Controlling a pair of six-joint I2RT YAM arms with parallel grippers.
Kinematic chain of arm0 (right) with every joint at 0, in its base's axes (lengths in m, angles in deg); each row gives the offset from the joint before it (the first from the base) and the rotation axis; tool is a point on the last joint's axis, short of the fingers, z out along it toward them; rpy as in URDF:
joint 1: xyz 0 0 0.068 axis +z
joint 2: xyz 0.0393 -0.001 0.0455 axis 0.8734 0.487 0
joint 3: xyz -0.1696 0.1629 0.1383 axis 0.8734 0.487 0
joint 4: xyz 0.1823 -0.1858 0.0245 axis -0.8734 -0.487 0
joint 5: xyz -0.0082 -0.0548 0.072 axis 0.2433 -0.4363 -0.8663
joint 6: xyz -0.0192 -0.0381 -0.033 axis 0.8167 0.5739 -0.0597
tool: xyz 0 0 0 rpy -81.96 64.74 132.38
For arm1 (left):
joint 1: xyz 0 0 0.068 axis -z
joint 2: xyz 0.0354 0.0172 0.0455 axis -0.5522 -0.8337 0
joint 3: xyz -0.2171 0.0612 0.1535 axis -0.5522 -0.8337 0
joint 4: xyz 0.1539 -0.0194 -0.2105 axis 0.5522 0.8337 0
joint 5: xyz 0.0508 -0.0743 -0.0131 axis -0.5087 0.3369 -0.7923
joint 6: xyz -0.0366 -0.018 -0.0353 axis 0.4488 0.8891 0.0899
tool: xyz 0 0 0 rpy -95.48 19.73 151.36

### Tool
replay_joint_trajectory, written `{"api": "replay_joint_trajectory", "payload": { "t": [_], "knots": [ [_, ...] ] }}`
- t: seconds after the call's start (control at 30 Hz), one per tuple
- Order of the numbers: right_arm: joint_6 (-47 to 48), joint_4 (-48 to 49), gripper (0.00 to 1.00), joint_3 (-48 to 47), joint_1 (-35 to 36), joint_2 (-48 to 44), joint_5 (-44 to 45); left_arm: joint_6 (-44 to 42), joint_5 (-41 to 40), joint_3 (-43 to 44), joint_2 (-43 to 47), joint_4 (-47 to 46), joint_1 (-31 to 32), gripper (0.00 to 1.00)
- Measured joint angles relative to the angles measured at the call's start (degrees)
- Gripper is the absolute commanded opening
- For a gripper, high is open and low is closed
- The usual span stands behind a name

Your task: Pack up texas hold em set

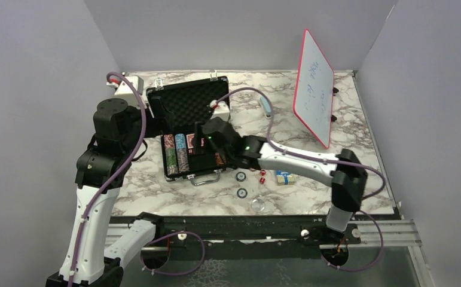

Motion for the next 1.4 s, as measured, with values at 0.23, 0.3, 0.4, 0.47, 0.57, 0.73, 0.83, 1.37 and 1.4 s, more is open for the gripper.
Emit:
{"api": "replay_joint_trajectory", "payload": {
  "t": [0.23, 0.3, 0.4, 0.47, 0.57, 0.73, 0.83, 1.37, 1.4],
  "knots": [
    [-0.46, -11.96, 0.68, 14.64, -3.19, -16.15, 0.09, -0.31, 22.53, -9.51, 2.86, -6.25, 0.11, 0.8],
    [-1.38, -15.37, 0.67, 18.51, -3.19, -18.56, 0.07, 0.33, 25.33, -12.52, 3.34, -7.65, 0.09, 0.8],
    [-3.34, -19.54, 0.61, 23.82, -3.34, -19.98, 0.0, 1.95, 28.28, -17.55, 4.22, -8.9, 0.09, 0.8],
    [-4.59, -21.31, 0.52, 26.21, -3.58, -19.89, -0.17, 2.86, 29.22, -19.54, 4.48, -9.38, 0.09, 0.8],
    [-7.04, -24.41, 0.43, 28.33, -4.24, -19.5, 0.0, 4.66, 30.12, -22.14, 5.16, -9.79, 0.09, 0.8],
    [-11.8, -27.63, 0.48, 28.74, -5.14, -17.03, 3.3, 7.63, 29.86, -24.04, 6.03, -10.19, 0.09, 0.8],
    [-13.53, -28.55, 0.49, 30.53, -6.1, -16.39, 4.37, 9.6, 28.2, -24.24, 5.99, -10.29, 0.09, 0.8],
    [-9.79, -23.37, 0.57, 33.97, -9.22, -16.04, 2.43, 15.13, 20.31, -23.12, 0.92, -11.17, 0.09, 0.78],
    [-9.42, -23.06, 0.57, 33.97, -9.33, -15.96, 2.34, 15.37, 20.09, -23.12, 0.92, -11.17, 0.09, 0.78]
  ]
}}
